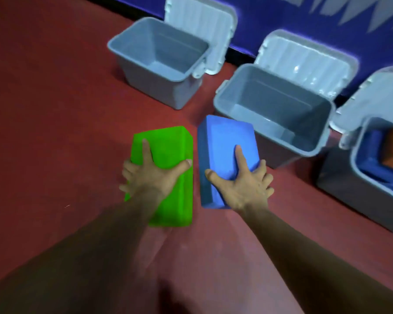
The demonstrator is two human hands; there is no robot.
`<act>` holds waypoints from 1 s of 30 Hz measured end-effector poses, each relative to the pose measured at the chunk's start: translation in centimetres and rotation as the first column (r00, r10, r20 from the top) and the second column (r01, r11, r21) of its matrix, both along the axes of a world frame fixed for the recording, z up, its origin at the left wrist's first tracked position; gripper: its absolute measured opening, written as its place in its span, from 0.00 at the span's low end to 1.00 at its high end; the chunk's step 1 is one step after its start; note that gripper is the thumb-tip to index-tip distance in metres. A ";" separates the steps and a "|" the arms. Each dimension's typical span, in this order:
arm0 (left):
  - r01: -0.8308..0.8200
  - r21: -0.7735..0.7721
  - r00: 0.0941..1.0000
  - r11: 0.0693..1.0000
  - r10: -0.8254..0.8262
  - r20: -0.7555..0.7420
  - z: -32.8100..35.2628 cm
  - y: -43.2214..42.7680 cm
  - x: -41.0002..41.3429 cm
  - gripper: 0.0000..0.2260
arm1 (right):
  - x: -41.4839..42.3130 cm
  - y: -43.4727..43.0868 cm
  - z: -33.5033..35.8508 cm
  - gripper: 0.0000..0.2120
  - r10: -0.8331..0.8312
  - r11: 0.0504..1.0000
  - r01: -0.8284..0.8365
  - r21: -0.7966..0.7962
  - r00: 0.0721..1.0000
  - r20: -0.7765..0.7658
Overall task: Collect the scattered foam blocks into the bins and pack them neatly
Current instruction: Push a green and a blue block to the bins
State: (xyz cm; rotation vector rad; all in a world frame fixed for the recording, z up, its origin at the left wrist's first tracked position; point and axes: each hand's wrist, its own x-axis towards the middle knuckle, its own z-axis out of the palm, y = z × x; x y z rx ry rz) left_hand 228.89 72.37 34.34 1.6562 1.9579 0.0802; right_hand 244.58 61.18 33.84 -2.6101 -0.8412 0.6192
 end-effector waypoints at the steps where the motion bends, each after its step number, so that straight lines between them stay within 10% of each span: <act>1: 0.044 -0.009 0.999 0.999 -0.044 -0.001 0.3 -1.0 3.8 0.59 | 3.4 -1.8 0.2 0.49 -0.036 0.999 0.036 -0.007 0.999 0.007; 21: 0.693 -0.006 0.720 0.721 -0.691 0.057 0.8 -19.8 60.1 0.60 | 47.4 -28.3 1.4 0.51 -0.632 0.758 0.647 -0.088 0.761 0.146; 30: 0.798 -0.040 0.601 0.601 -0.799 -0.027 -2.2 -24.3 73.2 0.60 | 57.3 -33.5 -1.6 0.51 -0.730 0.643 0.744 -0.183 0.667 0.149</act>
